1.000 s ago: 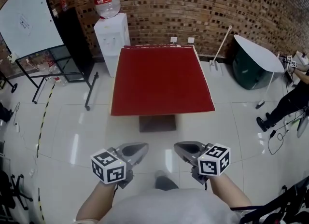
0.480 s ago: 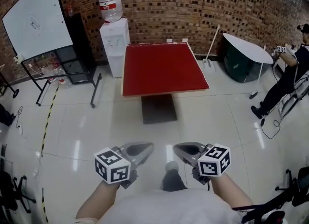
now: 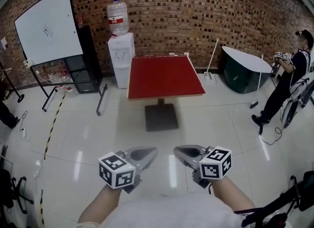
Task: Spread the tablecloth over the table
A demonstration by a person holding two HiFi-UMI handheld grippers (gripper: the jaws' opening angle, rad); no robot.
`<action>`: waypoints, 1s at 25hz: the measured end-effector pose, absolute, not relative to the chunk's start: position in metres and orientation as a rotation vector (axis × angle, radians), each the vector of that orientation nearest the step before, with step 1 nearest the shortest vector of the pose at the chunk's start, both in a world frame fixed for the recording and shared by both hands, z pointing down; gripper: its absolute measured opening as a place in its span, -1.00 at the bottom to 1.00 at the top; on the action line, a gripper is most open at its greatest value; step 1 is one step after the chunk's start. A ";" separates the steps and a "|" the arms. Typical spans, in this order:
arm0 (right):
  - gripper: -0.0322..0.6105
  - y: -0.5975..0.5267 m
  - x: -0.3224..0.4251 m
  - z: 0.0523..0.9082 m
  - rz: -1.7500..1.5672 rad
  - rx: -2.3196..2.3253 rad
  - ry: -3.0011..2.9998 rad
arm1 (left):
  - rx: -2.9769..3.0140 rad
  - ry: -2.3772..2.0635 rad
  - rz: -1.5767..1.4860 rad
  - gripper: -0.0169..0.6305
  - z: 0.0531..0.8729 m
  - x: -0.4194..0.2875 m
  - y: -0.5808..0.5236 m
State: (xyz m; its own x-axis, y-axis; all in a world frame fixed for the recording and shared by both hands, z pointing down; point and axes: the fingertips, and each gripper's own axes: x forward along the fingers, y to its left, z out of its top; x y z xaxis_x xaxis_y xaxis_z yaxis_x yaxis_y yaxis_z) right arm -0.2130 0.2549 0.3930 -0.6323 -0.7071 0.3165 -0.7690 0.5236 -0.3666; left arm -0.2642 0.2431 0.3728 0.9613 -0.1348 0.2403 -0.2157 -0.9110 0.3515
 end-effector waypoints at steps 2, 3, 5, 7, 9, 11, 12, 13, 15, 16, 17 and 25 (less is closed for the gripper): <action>-0.90 0.284 -0.215 0.396 0.724 1.274 -2.634 | 2.722 -0.260 0.298 -0.94 0.378 -0.265 0.272; -0.90 0.299 -0.215 0.398 0.722 1.276 -2.633 | 2.716 -0.260 0.297 -0.94 0.381 -0.265 0.286; -0.90 0.325 -0.209 0.400 0.727 1.289 -2.628 | 2.705 -0.266 0.294 -0.94 0.385 -0.262 0.311; -0.90 0.347 -0.200 0.402 0.756 1.302 -2.628 | 2.699 -0.274 0.282 -0.94 0.385 -0.256 0.331; -0.90 0.369 -0.192 0.402 0.782 1.309 -2.632 | 2.697 -0.271 0.274 -0.94 0.384 -0.250 0.353; -0.90 0.387 -0.186 0.401 0.783 1.315 -2.632 | 2.703 -0.276 0.282 -0.94 0.384 -0.245 0.372; -0.90 0.395 -0.185 0.400 0.780 1.315 -2.633 | 2.702 -0.282 0.283 -0.94 0.383 -0.244 0.379; -0.90 0.402 -0.185 0.398 0.777 1.313 -2.635 | 2.696 -0.288 0.279 -0.94 0.383 -0.244 0.386; -0.90 0.414 -0.185 0.394 0.765 1.307 -2.642 | 2.681 -0.294 0.276 -0.94 0.382 -0.244 0.399; -0.90 0.418 -0.185 0.392 0.760 1.304 -2.648 | 2.681 -0.297 0.279 -0.94 0.381 -0.243 0.404; -0.90 0.422 -0.185 0.391 0.757 1.301 -2.656 | 2.686 -0.302 0.282 -0.94 0.381 -0.243 0.408; -0.90 0.436 -0.183 0.389 0.743 1.289 -2.674 | 2.692 -0.316 0.291 -0.94 0.376 -0.240 0.421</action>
State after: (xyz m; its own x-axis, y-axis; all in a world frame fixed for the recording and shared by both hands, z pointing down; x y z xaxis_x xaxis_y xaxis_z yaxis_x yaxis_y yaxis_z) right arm -0.1834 0.4356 0.3890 -0.6423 -0.7155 0.2749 -0.7547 0.5278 -0.3897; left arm -0.2395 0.4211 0.3762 0.9525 -0.1760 0.2487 -0.2622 -0.8894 0.3745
